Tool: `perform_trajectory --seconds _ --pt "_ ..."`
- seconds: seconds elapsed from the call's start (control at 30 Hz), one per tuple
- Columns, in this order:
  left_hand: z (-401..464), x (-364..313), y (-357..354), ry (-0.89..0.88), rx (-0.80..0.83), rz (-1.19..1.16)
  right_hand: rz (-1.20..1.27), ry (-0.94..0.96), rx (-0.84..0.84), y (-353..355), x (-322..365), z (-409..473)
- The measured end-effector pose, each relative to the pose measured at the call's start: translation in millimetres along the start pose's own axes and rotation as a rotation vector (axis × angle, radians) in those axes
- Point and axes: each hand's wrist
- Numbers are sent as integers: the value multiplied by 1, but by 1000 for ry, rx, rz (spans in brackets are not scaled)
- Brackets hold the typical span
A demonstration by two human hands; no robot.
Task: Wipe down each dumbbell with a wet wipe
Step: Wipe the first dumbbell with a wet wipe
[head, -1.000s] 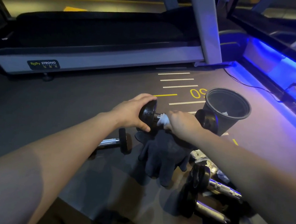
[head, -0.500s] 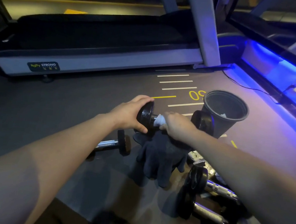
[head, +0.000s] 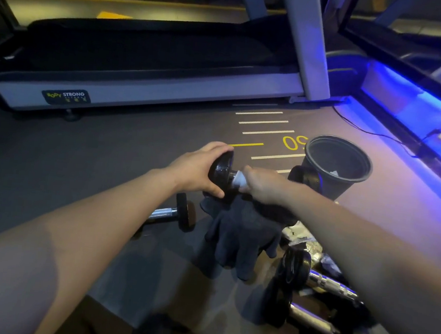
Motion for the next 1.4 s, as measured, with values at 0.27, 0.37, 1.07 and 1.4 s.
perform_trajectory --seconds 0.27,0.37,1.07,1.4 --pt "-3 2 -1 -1 3 -23 145 -59 212 19 -2 9" --pt "-3 3 0 -7 2 -28 68 -52 160 15 -3 0" --pt "0 4 -1 -6 -10 -44 -462 -47 92 18 -16 -18" --pt "0 3 -3 -9 -24 -57 -679 -53 -244 -18 -20 -38"
Point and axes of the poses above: each hand's wrist, its own z-axis towards the middle knuckle, its own y-axis out of the back of the hand, x = y × z, and after that the axes turned 5 degrees about z, right-handed
